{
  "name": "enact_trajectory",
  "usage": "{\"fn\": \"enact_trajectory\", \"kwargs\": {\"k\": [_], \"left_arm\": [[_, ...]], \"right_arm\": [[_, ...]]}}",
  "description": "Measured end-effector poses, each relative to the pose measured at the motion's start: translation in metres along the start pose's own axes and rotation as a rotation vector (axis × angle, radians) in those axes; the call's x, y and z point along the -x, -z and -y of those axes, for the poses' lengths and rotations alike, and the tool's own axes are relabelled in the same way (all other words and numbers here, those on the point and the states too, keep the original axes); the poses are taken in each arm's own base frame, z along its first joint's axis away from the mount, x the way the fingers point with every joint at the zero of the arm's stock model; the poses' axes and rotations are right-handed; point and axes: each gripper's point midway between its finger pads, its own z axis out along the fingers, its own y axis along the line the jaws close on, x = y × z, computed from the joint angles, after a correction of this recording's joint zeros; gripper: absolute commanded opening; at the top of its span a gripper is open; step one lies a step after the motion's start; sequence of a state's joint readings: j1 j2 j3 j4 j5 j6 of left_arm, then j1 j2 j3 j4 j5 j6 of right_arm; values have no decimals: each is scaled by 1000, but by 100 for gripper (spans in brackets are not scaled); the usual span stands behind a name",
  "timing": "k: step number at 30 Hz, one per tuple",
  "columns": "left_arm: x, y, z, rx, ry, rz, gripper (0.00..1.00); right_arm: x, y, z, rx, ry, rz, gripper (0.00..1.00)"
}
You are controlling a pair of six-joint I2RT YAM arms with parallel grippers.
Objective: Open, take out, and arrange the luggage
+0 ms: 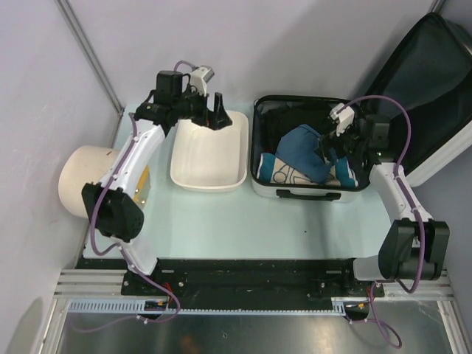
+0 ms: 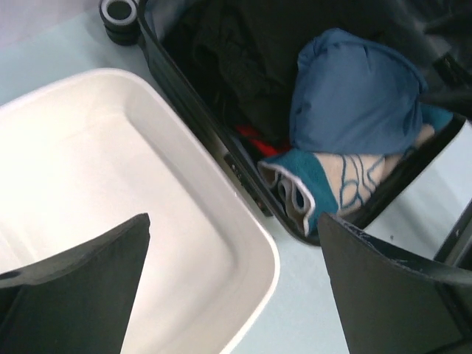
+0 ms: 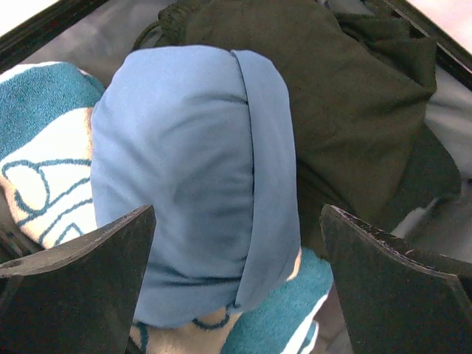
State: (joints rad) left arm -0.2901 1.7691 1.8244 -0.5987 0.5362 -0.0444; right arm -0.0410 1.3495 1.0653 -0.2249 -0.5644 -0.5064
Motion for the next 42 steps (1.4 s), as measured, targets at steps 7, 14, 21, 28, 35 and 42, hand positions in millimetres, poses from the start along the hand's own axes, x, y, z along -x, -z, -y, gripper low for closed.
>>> {"fn": "enact_trajectory", "kwargs": {"k": [7, 14, 21, 28, 35, 42], "left_arm": [[-28, 17, 6, -12, -59, -33, 100], [-39, 24, -13, 24, -8, -47, 100], [-36, 42, -50, 74, 123, -16, 100], [-37, 57, -82, 120, 201, 4, 100], [-30, 71, -97, 144, 223, 36, 100], [-27, 88, -112, 191, 236, 64, 100]], "right_arm": [[3, -35, 3, 87, 6, 10, 98], [-28, -55, -8, 184, 26, -83, 42], [-1, -53, -20, 231, 139, -78, 0], [82, -61, -51, 204, 286, 87, 0], [195, -83, -89, 229, 449, 429, 0], [197, -180, -149, 343, 528, 545, 0]]}}
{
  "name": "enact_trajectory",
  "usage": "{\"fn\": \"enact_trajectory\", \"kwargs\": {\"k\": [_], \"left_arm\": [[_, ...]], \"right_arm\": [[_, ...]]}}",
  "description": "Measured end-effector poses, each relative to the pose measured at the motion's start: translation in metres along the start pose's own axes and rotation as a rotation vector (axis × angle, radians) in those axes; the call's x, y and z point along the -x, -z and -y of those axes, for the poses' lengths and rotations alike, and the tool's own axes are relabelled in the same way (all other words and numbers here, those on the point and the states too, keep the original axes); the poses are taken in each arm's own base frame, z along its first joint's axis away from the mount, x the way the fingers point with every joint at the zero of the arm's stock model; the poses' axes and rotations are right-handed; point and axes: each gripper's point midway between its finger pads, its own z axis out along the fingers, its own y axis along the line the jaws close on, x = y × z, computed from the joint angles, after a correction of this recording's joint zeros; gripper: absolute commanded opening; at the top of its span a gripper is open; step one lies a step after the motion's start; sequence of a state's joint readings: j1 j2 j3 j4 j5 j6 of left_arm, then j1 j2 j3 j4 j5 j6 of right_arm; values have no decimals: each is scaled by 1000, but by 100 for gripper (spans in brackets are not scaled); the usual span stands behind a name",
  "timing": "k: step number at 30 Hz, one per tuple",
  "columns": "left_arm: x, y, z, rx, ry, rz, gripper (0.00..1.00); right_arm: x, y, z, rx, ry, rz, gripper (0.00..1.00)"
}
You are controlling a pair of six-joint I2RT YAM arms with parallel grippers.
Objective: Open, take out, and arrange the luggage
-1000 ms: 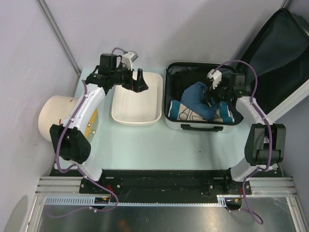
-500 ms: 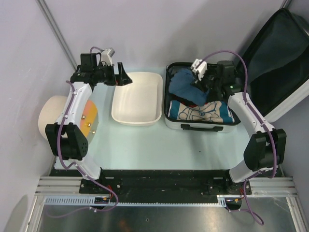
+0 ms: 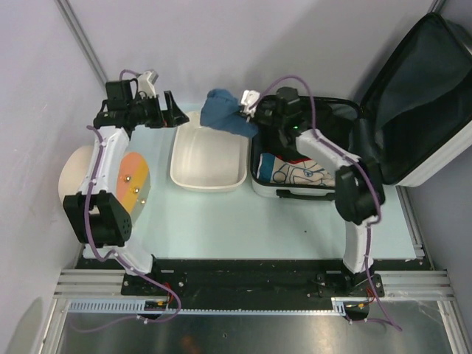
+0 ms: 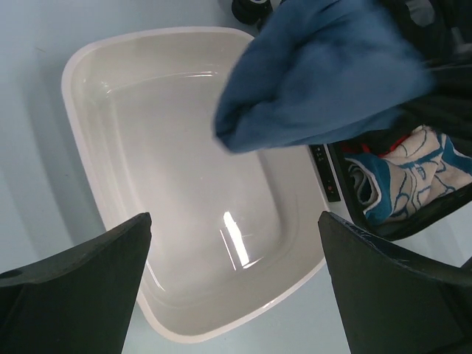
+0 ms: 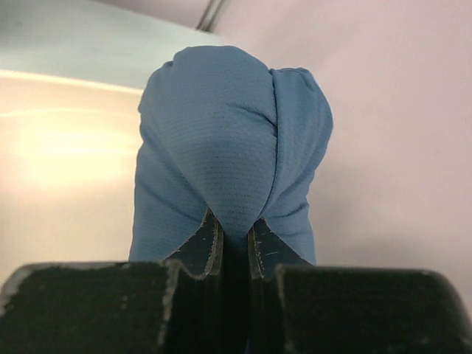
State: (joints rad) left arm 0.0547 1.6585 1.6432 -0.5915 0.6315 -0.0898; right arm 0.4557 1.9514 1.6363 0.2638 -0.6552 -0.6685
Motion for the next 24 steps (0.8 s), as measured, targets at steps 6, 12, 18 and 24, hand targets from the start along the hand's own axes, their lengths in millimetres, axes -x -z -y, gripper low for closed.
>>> {"fn": "enact_trajectory", "kwargs": {"k": [6, 12, 18, 24], "left_arm": [[6, 25, -9, 40, 7, 44, 100], [4, 44, -28, 90, 35, 70, 100], [-3, 49, -43, 113, 76, 67, 100], [-3, 50, -45, 114, 77, 69, 100]], "right_arm": [[-70, -55, -53, 140, -15, -18, 0], [-98, -82, -68, 188, 3, 7, 3], [-100, -91, -77, 226, 51, 46, 38], [-94, -107, -72, 205, 83, 82, 80]]}}
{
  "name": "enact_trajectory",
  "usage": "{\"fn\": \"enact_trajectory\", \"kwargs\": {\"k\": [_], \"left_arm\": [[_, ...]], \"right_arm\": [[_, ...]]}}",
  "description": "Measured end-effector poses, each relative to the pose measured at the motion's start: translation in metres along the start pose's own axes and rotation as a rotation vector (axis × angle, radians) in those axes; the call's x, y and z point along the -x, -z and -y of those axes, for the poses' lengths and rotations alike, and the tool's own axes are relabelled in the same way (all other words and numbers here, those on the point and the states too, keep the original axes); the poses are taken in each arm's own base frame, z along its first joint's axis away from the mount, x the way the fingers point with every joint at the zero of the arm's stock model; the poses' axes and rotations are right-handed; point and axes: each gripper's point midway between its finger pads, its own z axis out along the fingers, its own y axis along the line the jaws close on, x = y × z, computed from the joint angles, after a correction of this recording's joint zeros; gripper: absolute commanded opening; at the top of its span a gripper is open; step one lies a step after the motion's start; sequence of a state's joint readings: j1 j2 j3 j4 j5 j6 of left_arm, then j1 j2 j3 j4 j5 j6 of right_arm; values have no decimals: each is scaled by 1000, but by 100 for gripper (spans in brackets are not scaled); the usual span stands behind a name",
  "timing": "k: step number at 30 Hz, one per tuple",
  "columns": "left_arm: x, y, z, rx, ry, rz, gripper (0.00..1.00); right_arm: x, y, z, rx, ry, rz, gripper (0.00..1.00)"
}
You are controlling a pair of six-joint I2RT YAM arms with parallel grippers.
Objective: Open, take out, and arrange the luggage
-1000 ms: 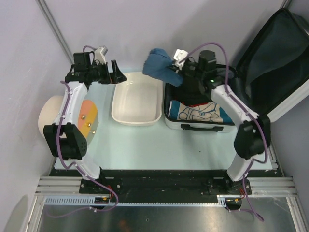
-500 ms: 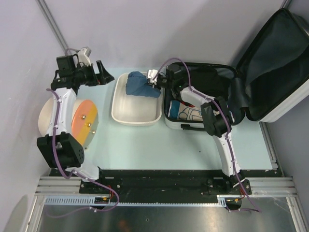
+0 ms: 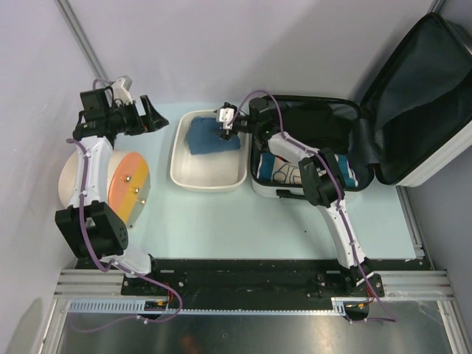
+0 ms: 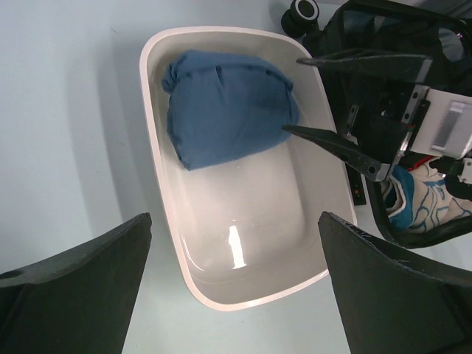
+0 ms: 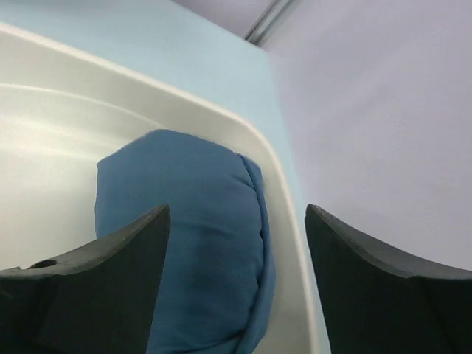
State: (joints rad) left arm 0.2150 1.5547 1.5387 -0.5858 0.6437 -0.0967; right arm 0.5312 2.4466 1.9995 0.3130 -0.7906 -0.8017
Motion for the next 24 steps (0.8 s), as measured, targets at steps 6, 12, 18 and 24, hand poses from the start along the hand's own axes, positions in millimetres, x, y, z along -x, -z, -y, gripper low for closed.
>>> {"fn": "enact_trajectory", "kwargs": {"k": [6, 12, 18, 24], "left_arm": [[8, 2, 2, -2, -15, 16, 100], [34, 2, 19, -8, -126, 69, 100], [47, -18, 69, -63, -262, 86, 100], [81, -33, 84, -81, -273, 141, 100]], "right_arm": [[22, 2, 27, -78, -6, 27, 82], [65, 50, 79, -183, -145, -20, 81], [108, 179, 150, -330, -198, -173, 82], [69, 286, 148, -343, -219, -465, 84]]}}
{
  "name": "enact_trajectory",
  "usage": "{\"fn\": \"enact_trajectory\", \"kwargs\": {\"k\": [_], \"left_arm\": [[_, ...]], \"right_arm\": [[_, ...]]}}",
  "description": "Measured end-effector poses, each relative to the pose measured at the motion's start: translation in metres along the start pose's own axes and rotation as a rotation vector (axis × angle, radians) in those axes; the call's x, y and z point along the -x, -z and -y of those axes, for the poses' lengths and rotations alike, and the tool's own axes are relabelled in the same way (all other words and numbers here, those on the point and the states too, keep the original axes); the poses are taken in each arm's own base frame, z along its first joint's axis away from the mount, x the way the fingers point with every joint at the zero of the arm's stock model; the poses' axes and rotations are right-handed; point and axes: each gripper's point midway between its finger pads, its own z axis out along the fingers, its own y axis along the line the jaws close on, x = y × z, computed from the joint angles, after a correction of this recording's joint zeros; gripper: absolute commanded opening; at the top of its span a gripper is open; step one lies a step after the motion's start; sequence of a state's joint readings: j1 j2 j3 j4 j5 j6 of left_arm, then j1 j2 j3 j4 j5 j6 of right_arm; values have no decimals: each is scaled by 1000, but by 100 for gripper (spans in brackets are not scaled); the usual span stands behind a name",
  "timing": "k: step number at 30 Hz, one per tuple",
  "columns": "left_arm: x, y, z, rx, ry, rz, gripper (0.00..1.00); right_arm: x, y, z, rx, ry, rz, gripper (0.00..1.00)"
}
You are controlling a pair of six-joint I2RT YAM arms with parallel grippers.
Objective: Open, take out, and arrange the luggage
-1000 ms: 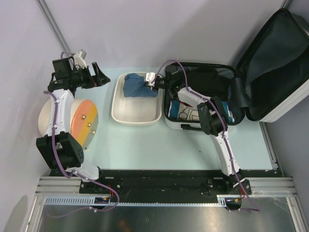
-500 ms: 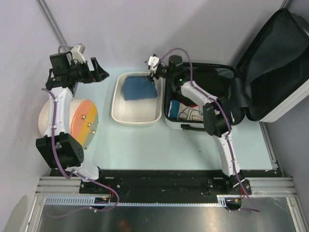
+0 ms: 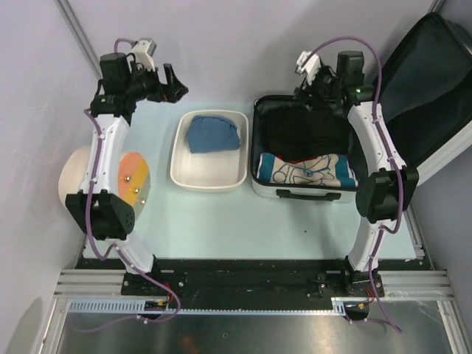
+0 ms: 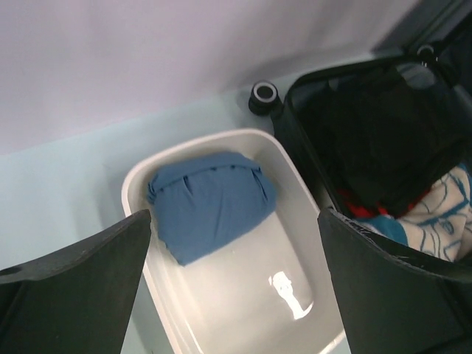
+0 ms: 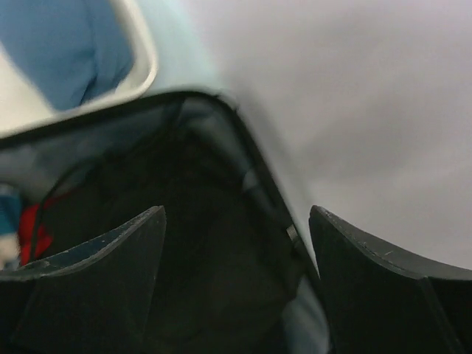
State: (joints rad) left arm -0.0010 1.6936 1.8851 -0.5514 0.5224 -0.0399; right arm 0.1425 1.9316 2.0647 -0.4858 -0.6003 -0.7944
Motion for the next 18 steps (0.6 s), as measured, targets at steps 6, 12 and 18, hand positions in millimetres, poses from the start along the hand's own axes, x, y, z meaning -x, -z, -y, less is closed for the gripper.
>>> {"fn": "enact_trajectory", "kwargs": {"k": [6, 12, 18], "left_arm": [[20, -9, -10, -37, -2, 40, 100], [17, -8, 4, -127, 0, 31, 100], [-4, -14, 7, -163, 30, -14, 100]], "right_arm": [[-70, -3, -73, 212, 7, -225, 96], [-114, -14, -124, 348, 83, -342, 100], [-152, -34, -138, 401, 148, -414, 100]]}}
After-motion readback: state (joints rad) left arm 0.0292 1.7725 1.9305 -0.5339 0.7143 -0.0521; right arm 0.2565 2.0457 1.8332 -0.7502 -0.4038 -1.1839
